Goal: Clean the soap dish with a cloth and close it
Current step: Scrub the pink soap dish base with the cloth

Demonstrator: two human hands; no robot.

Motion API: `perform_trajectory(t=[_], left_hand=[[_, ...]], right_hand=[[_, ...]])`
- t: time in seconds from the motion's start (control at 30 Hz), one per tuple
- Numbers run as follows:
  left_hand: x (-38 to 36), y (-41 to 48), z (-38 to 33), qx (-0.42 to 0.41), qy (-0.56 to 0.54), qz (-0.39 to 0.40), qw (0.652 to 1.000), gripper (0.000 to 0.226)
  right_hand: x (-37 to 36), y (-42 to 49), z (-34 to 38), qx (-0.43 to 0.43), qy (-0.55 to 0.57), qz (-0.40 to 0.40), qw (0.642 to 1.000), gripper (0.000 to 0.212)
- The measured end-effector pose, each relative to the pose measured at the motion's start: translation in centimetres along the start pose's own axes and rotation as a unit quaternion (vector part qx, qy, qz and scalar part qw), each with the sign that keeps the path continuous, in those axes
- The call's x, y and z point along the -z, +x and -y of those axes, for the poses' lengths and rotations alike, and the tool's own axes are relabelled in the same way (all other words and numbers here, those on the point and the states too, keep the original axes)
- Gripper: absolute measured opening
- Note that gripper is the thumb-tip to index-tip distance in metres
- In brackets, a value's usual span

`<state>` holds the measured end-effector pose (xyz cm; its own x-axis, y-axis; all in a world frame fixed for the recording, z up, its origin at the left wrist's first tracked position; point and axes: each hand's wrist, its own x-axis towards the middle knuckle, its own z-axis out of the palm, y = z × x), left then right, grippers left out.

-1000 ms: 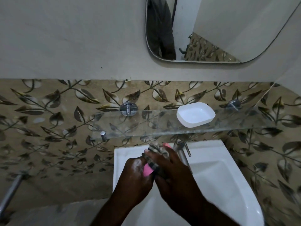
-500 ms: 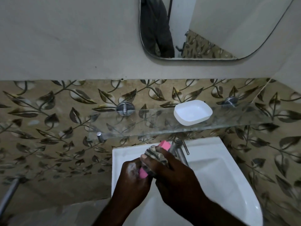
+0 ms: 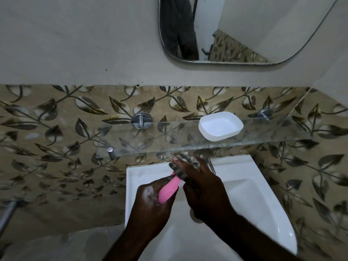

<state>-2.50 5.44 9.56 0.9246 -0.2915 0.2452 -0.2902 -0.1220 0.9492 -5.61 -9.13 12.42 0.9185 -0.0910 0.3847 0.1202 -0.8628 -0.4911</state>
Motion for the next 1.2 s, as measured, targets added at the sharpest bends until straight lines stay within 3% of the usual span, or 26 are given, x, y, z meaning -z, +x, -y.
perform_trajectory(t=[0.1, 0.23, 0.33, 0.43, 0.5, 0.63, 0.7, 0.77, 0.83, 0.9, 0.97, 1.03, 1.13, 1.2], left_hand=[[0.2, 0.3, -0.6, 0.008, -0.003, -0.006, 1.000, 0.007], [1.1, 0.7, -1.1, -0.012, 0.016, -0.003, 1.000, 0.004], [1.6, 0.4, -0.8, 0.010, -0.003, 0.001, 1.000, 0.012], [2.1, 0.3, -1.1, 0.046, -0.047, -0.019, 0.998, 0.031], [2.1, 0.4, -0.8, 0.063, -0.141, -0.024, 0.988, 0.041], [1.2, 1.1, -0.3, 0.143, -0.382, -0.052, 0.911, 0.066], [0.4, 1.3, -0.4, 0.161, -0.428, -0.083, 0.885, 0.056], [-0.4, 1.3, -1.1, 0.145, -0.380, -0.115, 0.906, 0.035], [-1.2, 0.9, -1.3, 0.110, -0.319, -0.121, 0.934, 0.033], [-1.6, 0.5, -1.6, 0.081, -0.276, -0.129, 0.949, 0.033], [-1.5, 0.4, -1.6, 0.055, -0.199, -0.145, 0.968, 0.031], [-1.1, 0.6, -1.6, 0.031, -0.138, -0.143, 0.980, 0.036], [-0.9, 1.0, -2.2, -0.025, -0.022, -0.066, 0.997, 0.050], [-1.5, 0.7, -2.6, 0.009, -0.084, 0.009, 0.996, 0.052]], right_hand=[[0.1, 0.5, 0.1, -0.057, 0.061, 0.019, 0.996, 0.077], [-0.3, 0.9, 0.7, -0.126, 0.194, 0.002, 0.973, 0.063], [0.6, 1.5, 1.1, -0.249, 0.360, 0.035, 0.899, 0.054], [1.7, 1.9, 1.1, -0.292, 0.434, 0.078, 0.849, 0.044], [1.8, 1.7, 0.7, -0.306, 0.498, 0.107, 0.804, 0.040], [1.2, 1.3, 0.8, -0.337, 0.628, 0.140, 0.688, 0.022], [0.7, 1.0, 1.2, -0.345, 0.653, 0.145, 0.659, 0.015], [0.5, 0.9, 1.3, -0.349, 0.662, 0.141, 0.648, 0.013], [0.8, 1.0, 0.9, -0.352, 0.653, 0.148, 0.654, 0.018], [1.4, 0.9, 0.4, -0.355, 0.628, 0.148, 0.676, 0.025], [1.9, 0.5, 0.0, -0.365, 0.592, 0.112, 0.710, 0.026], [2.2, -0.2, -0.1, -0.381, 0.575, 0.062, 0.722, 0.024], [2.2, -0.6, 0.8, -0.384, 0.584, 0.034, 0.714, 0.019], [2.2, -0.5, 1.7, -0.361, 0.582, 0.022, 0.728, 0.019]])
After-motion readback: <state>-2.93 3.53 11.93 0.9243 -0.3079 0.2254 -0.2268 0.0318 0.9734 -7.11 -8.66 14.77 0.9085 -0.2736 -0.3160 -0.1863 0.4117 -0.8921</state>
